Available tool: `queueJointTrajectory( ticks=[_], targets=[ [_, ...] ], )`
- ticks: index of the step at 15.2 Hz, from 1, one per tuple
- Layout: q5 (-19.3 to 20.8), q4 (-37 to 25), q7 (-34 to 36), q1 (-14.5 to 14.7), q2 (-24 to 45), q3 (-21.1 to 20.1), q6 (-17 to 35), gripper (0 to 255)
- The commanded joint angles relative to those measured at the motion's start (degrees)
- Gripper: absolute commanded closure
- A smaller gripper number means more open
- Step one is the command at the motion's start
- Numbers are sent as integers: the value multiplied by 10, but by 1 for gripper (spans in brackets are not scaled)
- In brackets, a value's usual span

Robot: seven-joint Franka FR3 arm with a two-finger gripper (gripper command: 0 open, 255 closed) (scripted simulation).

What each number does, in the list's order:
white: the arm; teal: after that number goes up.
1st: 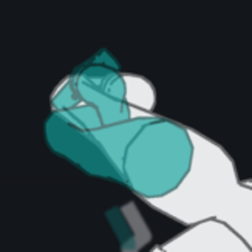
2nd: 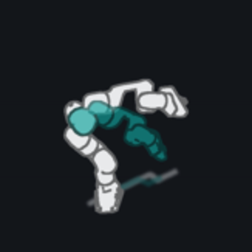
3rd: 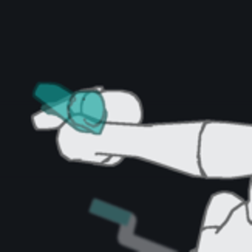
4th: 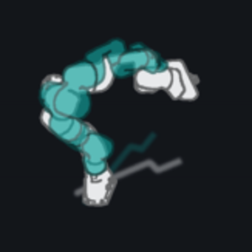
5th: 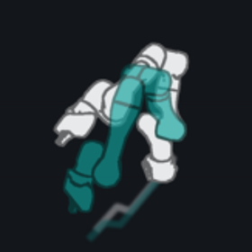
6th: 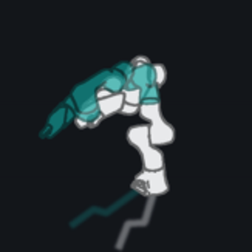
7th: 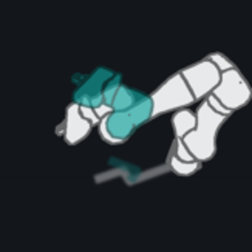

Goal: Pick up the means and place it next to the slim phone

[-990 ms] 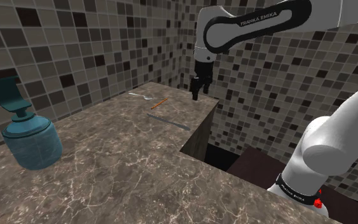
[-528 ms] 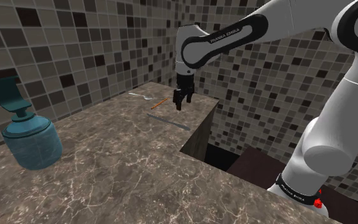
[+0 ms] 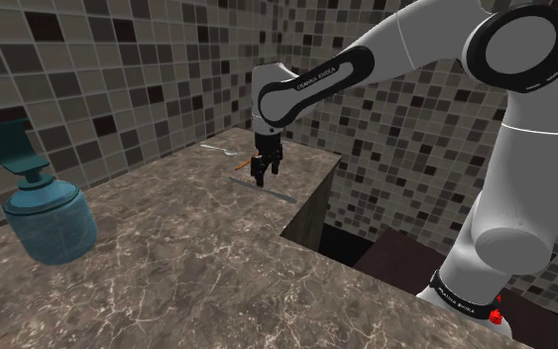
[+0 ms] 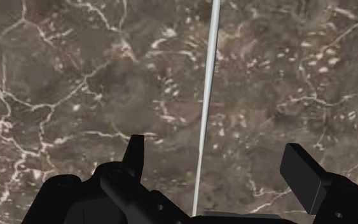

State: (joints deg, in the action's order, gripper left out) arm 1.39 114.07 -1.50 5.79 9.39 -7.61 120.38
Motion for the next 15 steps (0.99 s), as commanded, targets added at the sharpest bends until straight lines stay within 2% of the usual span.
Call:
queueJointTrajectory(
  ticks=[1, 5, 12, 13, 15],
  targets=[
    [1, 7, -1, 0, 7, 0, 14, 0],
    [3, 21, 1, 0, 19, 1, 40, 0],
    [3, 21, 1, 0, 19, 1, 40, 0],
    [3, 21, 1, 0, 19, 1, 40, 255],
    [3, 21, 1, 0, 19, 1, 40, 255]
  ],
)
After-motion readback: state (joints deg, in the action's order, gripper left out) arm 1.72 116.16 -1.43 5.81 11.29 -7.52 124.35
